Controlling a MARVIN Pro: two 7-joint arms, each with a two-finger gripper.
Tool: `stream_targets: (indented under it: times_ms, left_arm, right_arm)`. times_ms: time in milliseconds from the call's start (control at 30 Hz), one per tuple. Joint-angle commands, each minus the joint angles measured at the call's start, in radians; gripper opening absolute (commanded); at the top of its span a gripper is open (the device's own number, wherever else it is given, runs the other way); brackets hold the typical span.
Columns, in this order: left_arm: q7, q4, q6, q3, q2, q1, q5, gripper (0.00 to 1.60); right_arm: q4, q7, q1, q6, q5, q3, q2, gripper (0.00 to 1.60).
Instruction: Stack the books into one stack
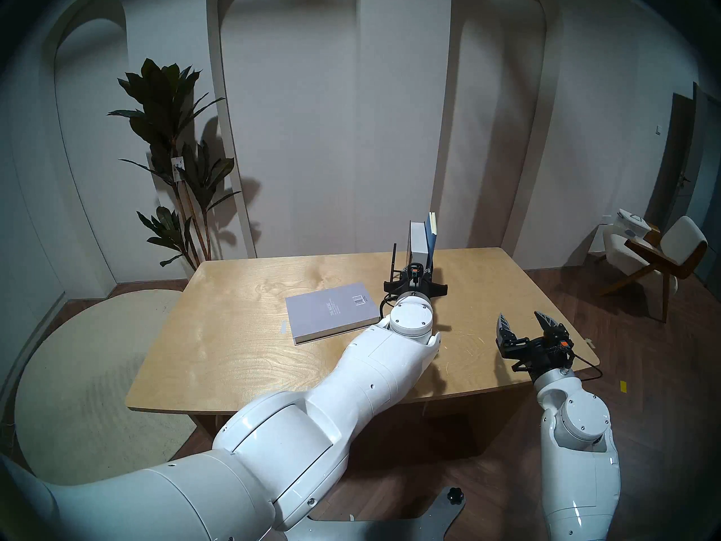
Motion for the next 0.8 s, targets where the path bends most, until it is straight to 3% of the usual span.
stream_targets:
  times_ms: [0, 500, 533, 667, 767]
  left_arm:
    - [0.041, -0.119, -0.010, 0.016, 0.038, 0.034, 0.031, 0.00]
    - [0.053, -0.310, -0.079, 0.032, 0.120, 0.098, 0.049, 0.00]
    - [0.057, -0.284, -0.099, 0.031, 0.110, 0.085, 0.053, 0.00]
    - [0.057, -0.372, -0.109, 0.038, 0.141, 0.108, 0.060, 0.00]
    - [0.069, -0.376, -0.144, 0.035, 0.149, 0.101, 0.074, 0.00]
  right_arm:
    - [-0.024, -0.001, 0.000, -0.006, -0.001, -0.001, 0.000, 1.60]
    - [-0.021, -0.002, 0.001, -0.006, 0.002, -0.003, 0.003, 1.60]
    - [-0.020, -0.002, 0.001, -0.006, 0.002, -0.003, 0.004, 1.60]
    - [-0.019, -0.003, 0.002, -0.006, 0.003, -0.003, 0.005, 1.60]
    - [-0.018, -0.003, 0.002, -0.006, 0.004, -0.004, 0.005, 1.60]
